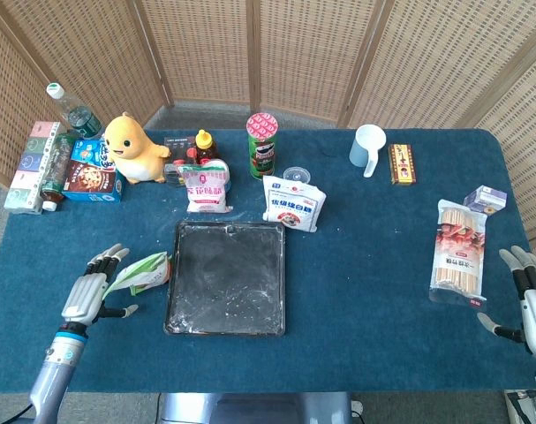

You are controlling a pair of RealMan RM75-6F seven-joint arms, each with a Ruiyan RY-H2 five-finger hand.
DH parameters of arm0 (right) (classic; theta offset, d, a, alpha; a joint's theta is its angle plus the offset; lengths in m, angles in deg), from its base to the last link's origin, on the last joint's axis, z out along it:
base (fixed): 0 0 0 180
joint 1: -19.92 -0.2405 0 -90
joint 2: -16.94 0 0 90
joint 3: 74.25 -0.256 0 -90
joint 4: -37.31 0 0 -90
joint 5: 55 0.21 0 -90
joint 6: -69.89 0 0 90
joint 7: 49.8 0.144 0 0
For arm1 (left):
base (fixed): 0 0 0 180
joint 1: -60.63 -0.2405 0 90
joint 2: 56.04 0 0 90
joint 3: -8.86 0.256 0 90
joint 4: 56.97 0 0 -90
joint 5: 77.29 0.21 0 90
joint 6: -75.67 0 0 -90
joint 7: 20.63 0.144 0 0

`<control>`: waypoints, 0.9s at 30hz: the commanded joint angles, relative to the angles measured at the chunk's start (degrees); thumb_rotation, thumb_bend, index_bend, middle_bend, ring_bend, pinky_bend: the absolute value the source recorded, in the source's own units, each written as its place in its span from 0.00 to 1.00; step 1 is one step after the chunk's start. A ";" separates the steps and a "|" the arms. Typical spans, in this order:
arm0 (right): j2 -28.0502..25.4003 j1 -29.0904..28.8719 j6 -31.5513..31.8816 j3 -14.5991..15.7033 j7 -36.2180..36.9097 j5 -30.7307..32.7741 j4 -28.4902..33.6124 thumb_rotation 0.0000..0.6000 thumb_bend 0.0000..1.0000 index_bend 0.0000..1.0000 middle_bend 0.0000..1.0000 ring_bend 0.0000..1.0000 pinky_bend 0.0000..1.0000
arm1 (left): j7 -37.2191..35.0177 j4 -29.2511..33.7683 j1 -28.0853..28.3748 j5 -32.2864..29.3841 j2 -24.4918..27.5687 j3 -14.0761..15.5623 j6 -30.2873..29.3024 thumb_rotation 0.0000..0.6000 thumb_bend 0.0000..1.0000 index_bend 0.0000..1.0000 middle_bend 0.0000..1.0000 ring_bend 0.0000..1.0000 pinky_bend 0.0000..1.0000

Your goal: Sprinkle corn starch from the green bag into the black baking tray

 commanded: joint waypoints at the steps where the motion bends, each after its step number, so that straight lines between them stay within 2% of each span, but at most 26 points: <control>1: -0.29 0.06 -0.02 -0.09 0.74 0.02 -0.12 1.00 0.05 0.09 0.00 0.00 0.00 | -0.92 -1.06 0.54 -0.52 -1.22 -0.70 0.22 1.00 0.12 0.05 0.00 0.00 0.03; 8: -0.42 -0.11 -0.66 0.16 1.57 -0.31 -0.10 1.00 0.05 0.09 0.00 0.00 0.00 | -2.27 -3.87 2.07 -1.65 -4.21 -1.98 1.66 1.00 0.12 0.05 0.00 0.00 0.04; 11: -0.49 -0.18 -0.86 0.44 1.73 -0.86 0.10 1.00 0.05 0.09 0.00 0.00 0.00 | -2.78 -5.05 3.15 -1.23 -5.79 -2.21 2.45 1.00 0.12 0.05 0.00 0.00 0.10; 18: -0.89 0.02 -0.65 0.40 2.86 -0.85 0.13 1.00 0.05 0.09 0.00 0.00 0.00 | -3.05 -7.42 4.31 -2.07 -8.30 -3.35 2.78 1.00 0.34 0.15 0.07 0.16 0.20; 20: -1.02 0.04 -0.62 0.41 3.21 -0.97 0.09 1.00 0.05 0.09 0.00 0.00 0.00 | -2.94 -8.17 4.58 -2.52 -8.76 -3.83 2.79 1.00 0.38 0.23 0.14 0.22 0.26; 22: -1.07 0.03 -0.63 0.47 3.33 -1.13 0.06 1.00 0.05 0.09 0.00 0.00 0.00 | -2.71 -9.04 4.75 -3.03 -9.44 -4.60 2.17 1.00 0.41 0.32 0.27 0.33 0.38; 25: -1.00 -0.04 -0.75 0.51 3.16 -1.16 0.01 1.00 0.05 0.09 0.00 0.00 0.00 | -1.42 -10.58 5.04 -4.25 -10.80 -5.76 1.38 1.00 0.43 0.38 0.44 0.46 0.51; 27: -0.88 -0.10 -0.82 0.55 2.93 -1.22 0.01 1.00 0.05 0.09 0.00 0.00 0.00 | -0.50 -11.55 5.37 -4.91 -11.50 -6.22 1.39 1.00 0.45 0.44 0.50 0.51 0.55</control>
